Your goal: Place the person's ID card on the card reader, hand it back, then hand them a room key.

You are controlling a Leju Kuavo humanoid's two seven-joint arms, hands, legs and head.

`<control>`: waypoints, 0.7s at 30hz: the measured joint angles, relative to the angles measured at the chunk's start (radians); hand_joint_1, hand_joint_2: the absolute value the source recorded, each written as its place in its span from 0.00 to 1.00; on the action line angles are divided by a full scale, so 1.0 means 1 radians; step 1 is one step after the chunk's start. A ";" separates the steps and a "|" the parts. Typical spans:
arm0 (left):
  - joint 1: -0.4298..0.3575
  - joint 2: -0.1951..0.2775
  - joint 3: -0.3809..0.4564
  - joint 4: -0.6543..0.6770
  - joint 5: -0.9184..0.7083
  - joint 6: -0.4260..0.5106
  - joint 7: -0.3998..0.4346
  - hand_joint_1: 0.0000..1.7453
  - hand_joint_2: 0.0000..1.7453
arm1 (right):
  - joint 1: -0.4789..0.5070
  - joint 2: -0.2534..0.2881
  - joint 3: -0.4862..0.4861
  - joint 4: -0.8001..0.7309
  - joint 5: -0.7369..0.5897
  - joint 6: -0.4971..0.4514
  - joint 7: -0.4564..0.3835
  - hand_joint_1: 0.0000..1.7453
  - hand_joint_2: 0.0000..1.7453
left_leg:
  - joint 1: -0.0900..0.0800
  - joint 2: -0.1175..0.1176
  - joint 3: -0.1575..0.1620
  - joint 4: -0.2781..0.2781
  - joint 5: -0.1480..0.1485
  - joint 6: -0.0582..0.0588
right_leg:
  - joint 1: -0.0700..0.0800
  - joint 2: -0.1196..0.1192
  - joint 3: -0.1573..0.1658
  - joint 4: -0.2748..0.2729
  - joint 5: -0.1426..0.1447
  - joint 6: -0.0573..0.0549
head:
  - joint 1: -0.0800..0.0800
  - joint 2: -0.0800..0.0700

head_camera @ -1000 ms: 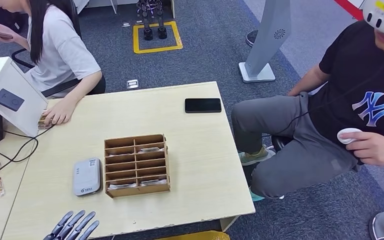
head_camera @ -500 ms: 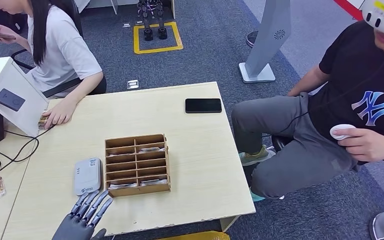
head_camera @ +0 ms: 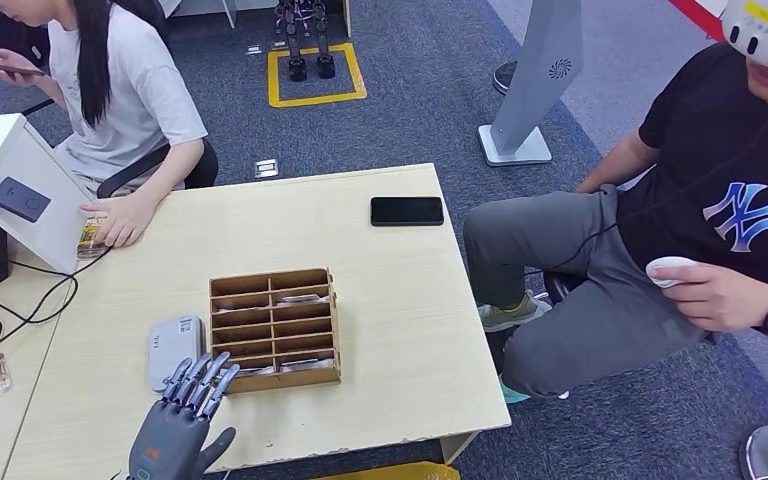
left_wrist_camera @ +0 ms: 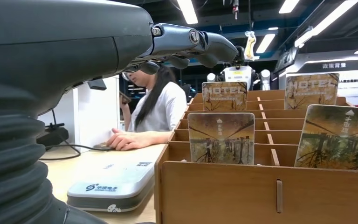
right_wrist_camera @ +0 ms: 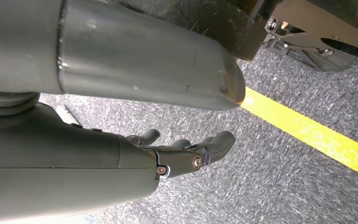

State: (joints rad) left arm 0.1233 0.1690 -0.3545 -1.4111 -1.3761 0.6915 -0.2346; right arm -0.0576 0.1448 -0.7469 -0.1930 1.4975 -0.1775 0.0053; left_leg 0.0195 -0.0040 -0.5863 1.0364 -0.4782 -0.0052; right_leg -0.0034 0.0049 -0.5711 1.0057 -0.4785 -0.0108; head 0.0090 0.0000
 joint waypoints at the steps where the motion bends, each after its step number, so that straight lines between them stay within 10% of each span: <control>1: -0.005 -0.005 0.001 0.005 0.005 0.000 -0.002 0.00 1.00 | 0.000 0.000 -0.001 0.000 0.001 0.001 0.000 0.00 0.00 | 0.000 0.000 0.000 0.000 0.000 0.000 | 0.000 0.000 0.000 0.000 0.000 0.000 | 0.000 0.000; 21: -0.100 -0.049 0.020 0.183 0.106 0.000 -0.038 0.00 1.00 | 0.000 0.003 -0.002 0.000 0.019 0.008 -0.001 0.00 0.00 | 0.000 0.000 0.000 0.000 0.000 0.000 | 0.000 0.000 0.000 0.000 0.000 0.000 | 0.000 0.000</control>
State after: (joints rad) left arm 0.0233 0.1203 -0.3346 -1.2284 -1.2704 0.6912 -0.2722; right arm -0.0579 0.1476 -0.7488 -0.1930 1.5163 -0.1698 0.0045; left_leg 0.0195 -0.0040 -0.5864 1.0364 -0.4782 -0.0053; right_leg -0.0034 0.0049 -0.5711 1.0057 -0.4785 -0.0108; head 0.0091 0.0000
